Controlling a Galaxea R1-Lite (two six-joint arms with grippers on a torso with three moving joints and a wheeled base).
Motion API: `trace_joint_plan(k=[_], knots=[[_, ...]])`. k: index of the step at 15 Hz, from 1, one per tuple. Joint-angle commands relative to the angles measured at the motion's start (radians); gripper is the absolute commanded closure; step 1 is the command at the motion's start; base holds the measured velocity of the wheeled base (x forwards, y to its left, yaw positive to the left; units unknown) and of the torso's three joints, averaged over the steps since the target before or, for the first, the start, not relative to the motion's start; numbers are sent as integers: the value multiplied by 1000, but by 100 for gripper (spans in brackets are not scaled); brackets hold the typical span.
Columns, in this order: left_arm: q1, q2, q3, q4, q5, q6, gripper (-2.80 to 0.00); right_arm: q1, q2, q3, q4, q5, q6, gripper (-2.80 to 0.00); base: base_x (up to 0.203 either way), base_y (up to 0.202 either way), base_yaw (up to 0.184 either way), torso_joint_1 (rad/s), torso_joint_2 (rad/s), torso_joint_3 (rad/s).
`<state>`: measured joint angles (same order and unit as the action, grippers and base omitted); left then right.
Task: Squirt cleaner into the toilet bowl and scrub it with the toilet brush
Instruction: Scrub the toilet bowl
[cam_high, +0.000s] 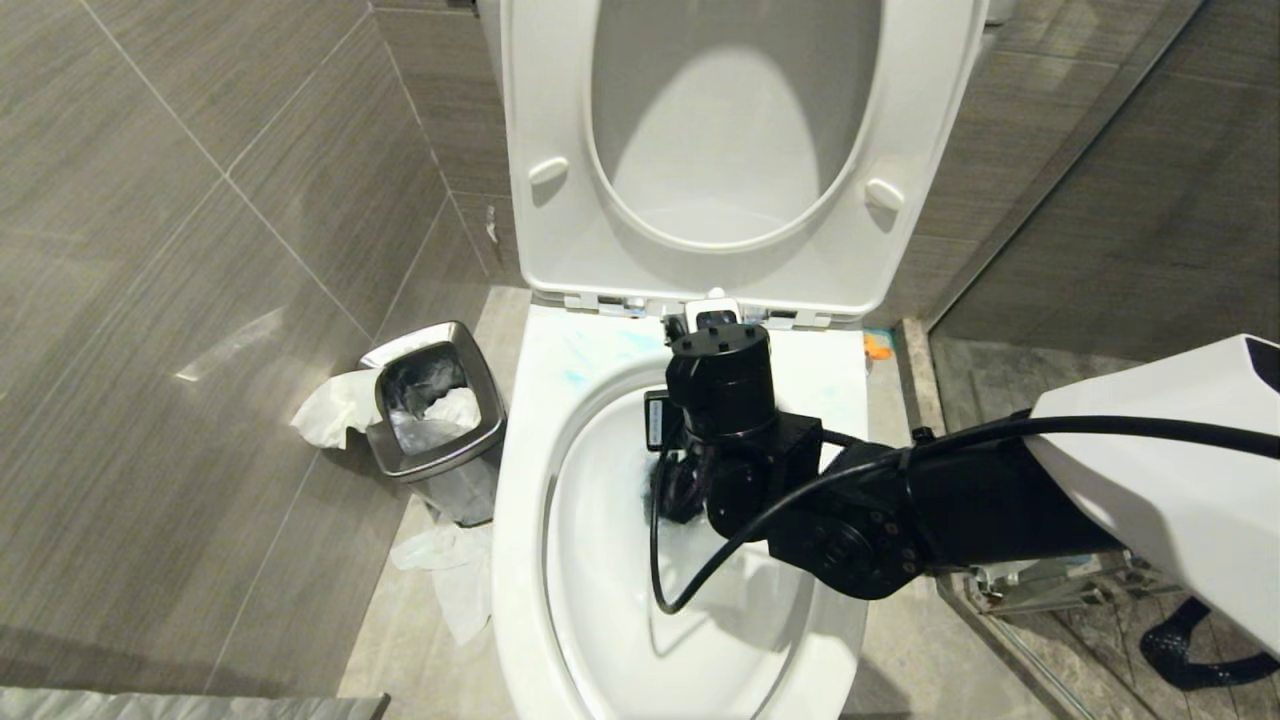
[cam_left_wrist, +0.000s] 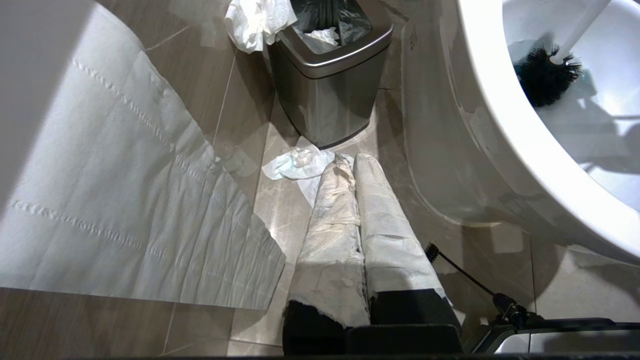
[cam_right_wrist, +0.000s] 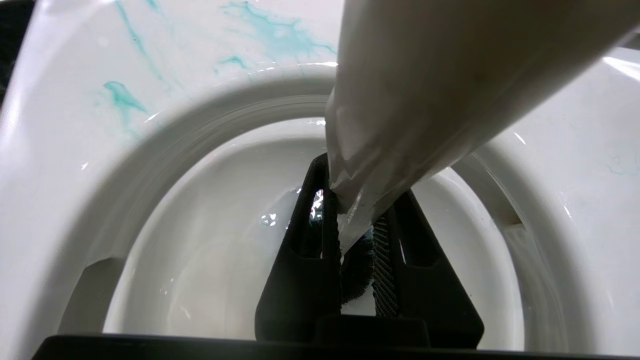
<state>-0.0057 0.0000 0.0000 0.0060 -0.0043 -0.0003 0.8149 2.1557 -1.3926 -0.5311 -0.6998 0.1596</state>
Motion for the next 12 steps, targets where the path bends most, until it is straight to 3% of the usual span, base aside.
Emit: trace_joint_plan(k=[1, 6, 8, 12], knots=[[0, 2, 2, 0, 0, 0, 0, 6, -24, 2, -3, -5, -4, 0, 0, 0, 0, 0, 0, 0], [0, 2, 2, 0, 0, 0, 0, 36, -253, -40, 75, 1, -100, 0, 0, 0, 0, 0, 0, 0], [0, 2, 2, 0, 0, 0, 0, 72, -318, -50, 142, -7, -111, 0, 0, 0, 0, 0, 0, 0], [0, 2, 2, 0, 0, 0, 0, 76, -316, -41, 146, -15, -109, 0, 0, 0, 0, 0, 0, 0]])
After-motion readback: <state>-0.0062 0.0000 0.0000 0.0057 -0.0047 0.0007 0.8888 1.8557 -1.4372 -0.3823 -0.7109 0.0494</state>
